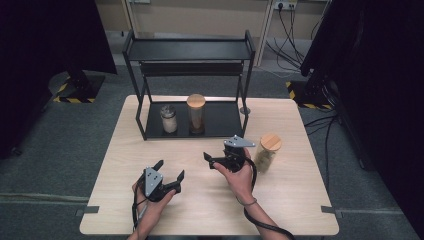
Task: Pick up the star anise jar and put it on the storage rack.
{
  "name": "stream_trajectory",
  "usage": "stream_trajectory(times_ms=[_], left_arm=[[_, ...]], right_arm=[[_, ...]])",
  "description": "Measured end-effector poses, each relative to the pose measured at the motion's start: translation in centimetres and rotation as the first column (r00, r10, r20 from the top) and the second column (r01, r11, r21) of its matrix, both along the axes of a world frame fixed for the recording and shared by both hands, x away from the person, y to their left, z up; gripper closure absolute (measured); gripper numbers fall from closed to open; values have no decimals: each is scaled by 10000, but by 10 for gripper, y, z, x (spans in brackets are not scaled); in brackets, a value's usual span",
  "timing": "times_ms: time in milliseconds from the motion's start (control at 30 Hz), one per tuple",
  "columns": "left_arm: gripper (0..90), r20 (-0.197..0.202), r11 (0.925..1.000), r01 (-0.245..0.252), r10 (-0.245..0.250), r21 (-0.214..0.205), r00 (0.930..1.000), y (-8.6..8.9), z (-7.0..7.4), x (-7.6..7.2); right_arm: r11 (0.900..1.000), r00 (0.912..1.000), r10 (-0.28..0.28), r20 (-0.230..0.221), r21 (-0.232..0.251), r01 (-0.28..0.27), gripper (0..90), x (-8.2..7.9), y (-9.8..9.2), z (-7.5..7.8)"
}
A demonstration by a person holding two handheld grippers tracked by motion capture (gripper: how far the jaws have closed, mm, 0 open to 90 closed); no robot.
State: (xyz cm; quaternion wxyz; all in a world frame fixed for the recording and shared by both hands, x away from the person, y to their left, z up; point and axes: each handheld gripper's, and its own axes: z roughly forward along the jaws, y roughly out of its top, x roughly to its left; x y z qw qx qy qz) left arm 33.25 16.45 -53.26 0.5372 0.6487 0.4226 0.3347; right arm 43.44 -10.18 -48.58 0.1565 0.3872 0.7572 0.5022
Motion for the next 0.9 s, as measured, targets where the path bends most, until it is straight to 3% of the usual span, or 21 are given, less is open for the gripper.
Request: stream_trajectory(times_ms=[900], left_arm=[[135, 13, 10000, -18, 18, -16, 10000, 0, 0, 0]], right_arm=[[9995, 9997, 263, -4, -177, -263, 23, -26, -19, -5]])
